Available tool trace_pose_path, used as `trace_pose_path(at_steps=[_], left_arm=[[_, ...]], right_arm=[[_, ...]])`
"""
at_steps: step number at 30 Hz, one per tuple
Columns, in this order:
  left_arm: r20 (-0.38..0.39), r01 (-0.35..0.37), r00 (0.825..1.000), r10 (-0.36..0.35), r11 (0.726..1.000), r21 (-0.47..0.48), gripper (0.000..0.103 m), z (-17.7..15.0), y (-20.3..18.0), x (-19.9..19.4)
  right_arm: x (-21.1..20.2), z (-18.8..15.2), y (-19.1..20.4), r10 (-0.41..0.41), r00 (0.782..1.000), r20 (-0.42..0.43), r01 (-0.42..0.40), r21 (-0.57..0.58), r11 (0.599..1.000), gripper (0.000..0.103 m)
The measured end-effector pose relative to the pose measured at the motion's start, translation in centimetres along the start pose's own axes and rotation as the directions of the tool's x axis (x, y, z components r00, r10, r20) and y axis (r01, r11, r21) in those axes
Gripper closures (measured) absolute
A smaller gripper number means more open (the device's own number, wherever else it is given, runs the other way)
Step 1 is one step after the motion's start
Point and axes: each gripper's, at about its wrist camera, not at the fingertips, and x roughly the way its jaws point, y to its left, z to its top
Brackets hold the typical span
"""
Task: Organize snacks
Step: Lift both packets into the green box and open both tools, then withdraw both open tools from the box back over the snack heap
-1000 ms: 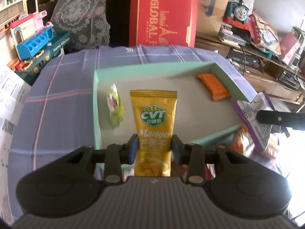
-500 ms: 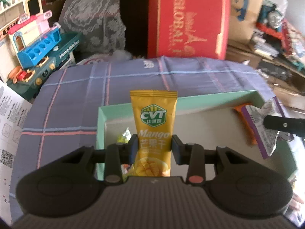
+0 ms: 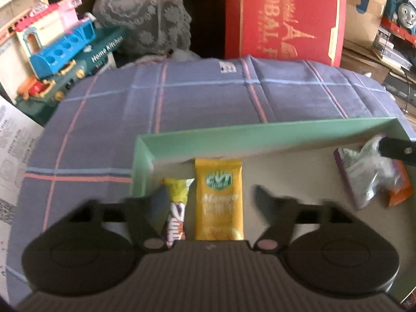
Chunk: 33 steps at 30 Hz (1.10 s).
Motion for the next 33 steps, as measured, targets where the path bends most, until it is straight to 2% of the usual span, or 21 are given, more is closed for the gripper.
trace_pose_path(at_steps=[1, 2, 11, 17, 26, 33], left_arm=[[0.013, -0.008, 1.000, 0.008, 1.000, 0.000, 0.002, 0.0, 0.0, -0.4], [0.034, -0.014, 0.999, 0.014, 1.000, 0.003, 0.000, -0.2, -0.1, -0.9], [0.046, 0.035, 0.998, -0.036, 0.999, 0.009, 0.000, -2.1, -0.3, -4.9], [0.040, 0.083, 0.996, -0.084, 0.996, 0.027, 0.000, -5.1, -1.1, -8.0], [0.029, 0.169, 0.984, -0.173, 0.979, 0.118, 0.000, -10.4, -4.1, -12.6], [-0.018, 0.216, 0.976, -0.217, 0.956, 0.197, 0.000, -14.5, -7.0, -13.7]], right_arm=[[-0.4, -0.1, 0.0, 0.000, 1.000, 0.015, 0.000, 0.008, 1.000, 0.000], [-0.7, -0.1, -0.1, 0.004, 1.000, 0.026, -0.004, 0.009, 1.000, 0.000], [-4.1, -1.4, 0.1, 0.007, 1.000, 0.014, -0.007, -0.002, 1.000, 0.000], [-7.3, -3.8, -0.1, 0.017, 1.000, 0.001, -0.017, 0.013, 1.000, 0.000], [-12.1, -7.9, -1.4, 0.018, 1.000, -0.004, -0.017, 0.033, 0.999, 0.000], [-14.5, -11.0, -3.8, 0.016, 1.000, -0.016, -0.014, 0.097, 0.995, 0.000]])
